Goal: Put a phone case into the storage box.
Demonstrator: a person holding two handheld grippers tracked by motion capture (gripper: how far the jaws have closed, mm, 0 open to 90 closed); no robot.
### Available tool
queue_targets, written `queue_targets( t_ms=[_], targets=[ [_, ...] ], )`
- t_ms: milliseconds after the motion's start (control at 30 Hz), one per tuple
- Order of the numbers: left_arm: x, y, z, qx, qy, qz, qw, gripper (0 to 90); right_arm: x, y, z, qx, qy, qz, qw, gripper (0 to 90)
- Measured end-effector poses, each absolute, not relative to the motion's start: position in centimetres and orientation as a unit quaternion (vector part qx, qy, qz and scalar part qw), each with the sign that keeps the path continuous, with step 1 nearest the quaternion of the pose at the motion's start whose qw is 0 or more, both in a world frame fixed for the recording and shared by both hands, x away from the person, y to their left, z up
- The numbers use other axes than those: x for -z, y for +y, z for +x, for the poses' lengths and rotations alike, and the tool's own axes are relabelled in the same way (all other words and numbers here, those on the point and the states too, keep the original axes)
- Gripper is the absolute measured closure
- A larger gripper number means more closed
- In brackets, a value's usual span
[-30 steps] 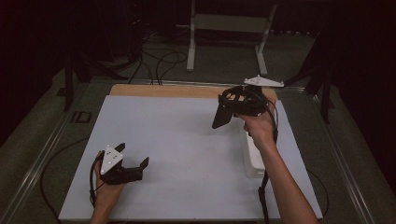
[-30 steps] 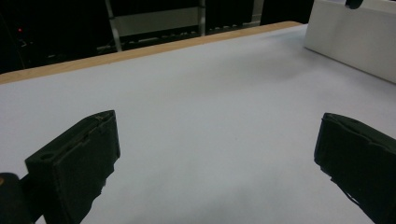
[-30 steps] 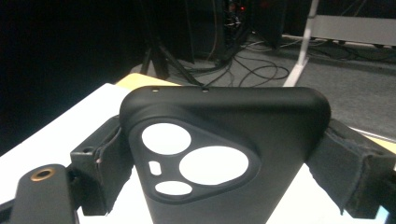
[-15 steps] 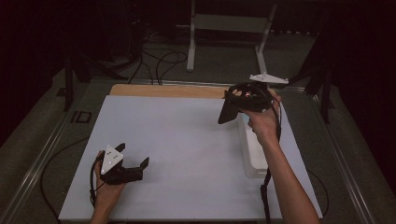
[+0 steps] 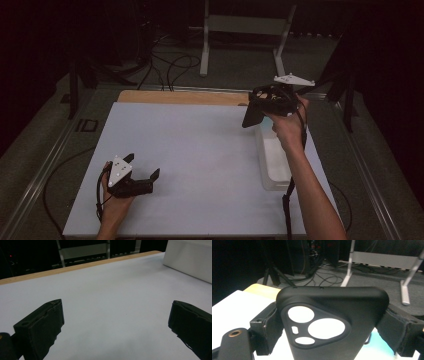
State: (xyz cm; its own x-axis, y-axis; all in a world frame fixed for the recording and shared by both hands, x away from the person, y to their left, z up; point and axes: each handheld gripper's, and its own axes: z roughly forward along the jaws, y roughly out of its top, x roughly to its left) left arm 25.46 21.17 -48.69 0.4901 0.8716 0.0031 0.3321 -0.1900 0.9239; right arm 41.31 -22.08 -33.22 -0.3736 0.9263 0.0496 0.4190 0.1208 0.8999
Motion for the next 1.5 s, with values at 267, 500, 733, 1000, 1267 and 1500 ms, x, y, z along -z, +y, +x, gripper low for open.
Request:
queue_targets(
  t_ms=[267,500,733,1000,1267,1500],
  targets=[
    [48.7,21.1,25.4,-0.282,0.418,0.718,0.479,0.5,33.0,-23.3,41.6,-0.44,0.691,0.494,0.292,13.7],
    [48.7,21.1,25.4,-0.282,0.418,0.718,0.48,0.5,33.0,-24.3,41.7,-0.432,0.686,0.505,0.295,13.7],
    [48.7,21.1,25.4,-0.283,0.419,0.717,0.48,0.5,33.2,-25.2,41.9,-0.423,0.682,0.516,0.3,13.7],
    [48.6,21.2,25.4,-0.283,0.418,0.717,0.481,0.5,33.6,-25.9,42.2,-0.412,0.68,0.526,0.301,13.7],
    [48.6,21.2,25.4,-0.283,0.417,0.717,0.481,0.5,34.4,-26.4,42.5,-0.4,0.678,0.539,0.301,13.7],
    [48.6,21.2,25.4,-0.284,0.417,0.717,0.481,0.5,34.8,-26.8,42.8,-0.394,0.676,0.545,0.3,13.7]
  ],
)
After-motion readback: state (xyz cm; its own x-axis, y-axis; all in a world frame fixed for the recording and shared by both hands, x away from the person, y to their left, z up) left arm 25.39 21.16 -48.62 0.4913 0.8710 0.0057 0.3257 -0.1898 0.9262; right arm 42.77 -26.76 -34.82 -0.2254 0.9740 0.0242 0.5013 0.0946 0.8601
